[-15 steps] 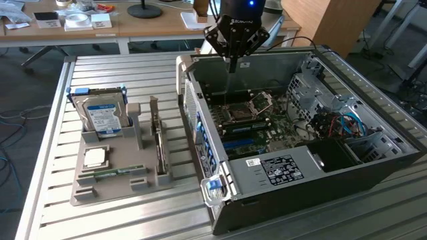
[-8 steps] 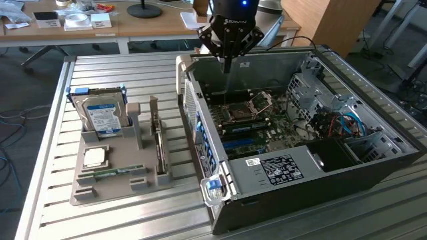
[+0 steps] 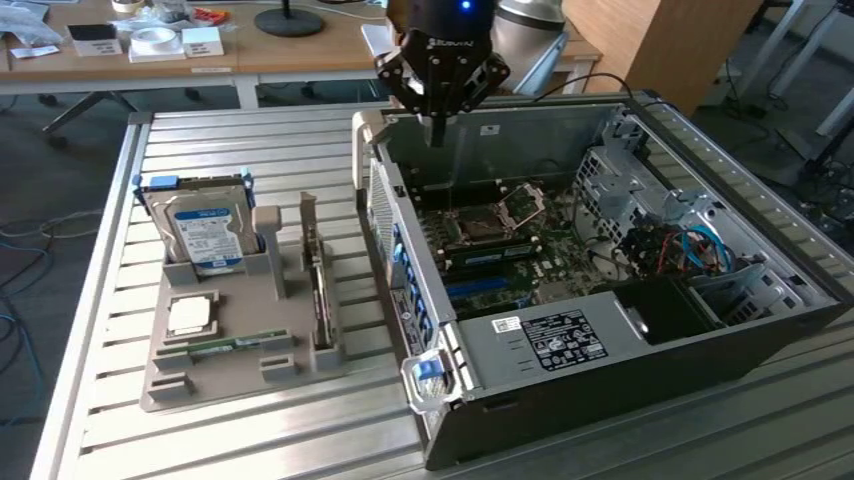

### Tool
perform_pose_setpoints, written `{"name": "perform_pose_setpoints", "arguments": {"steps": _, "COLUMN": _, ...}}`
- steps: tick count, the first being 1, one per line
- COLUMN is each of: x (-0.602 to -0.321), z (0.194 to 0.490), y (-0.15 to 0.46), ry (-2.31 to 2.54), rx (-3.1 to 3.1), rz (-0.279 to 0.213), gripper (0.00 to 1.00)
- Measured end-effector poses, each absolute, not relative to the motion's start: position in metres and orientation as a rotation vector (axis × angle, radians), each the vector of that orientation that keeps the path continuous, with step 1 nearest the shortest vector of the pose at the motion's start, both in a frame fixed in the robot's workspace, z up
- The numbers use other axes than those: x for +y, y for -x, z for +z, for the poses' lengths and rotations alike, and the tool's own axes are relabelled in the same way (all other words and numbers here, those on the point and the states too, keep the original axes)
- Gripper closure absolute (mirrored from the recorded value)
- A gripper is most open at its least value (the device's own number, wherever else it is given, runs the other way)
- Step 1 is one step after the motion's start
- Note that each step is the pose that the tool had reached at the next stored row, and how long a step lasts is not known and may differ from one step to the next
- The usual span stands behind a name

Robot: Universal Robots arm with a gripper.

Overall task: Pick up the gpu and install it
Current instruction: 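Reach for the gpu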

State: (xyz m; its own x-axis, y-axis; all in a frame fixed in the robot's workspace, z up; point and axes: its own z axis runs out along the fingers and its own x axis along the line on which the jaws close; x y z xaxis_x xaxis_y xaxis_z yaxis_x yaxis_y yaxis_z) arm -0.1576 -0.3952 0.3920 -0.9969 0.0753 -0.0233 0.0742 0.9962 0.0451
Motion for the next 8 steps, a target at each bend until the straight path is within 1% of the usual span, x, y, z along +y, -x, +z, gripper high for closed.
{"name": "perform_pose_setpoints", "arguments": {"steps": 8, "x": -0.394, "z": 0.391, "y": 0.183, "ry": -0.116, "rx": 3.114, "rz": 0.069, "gripper": 0.89}}
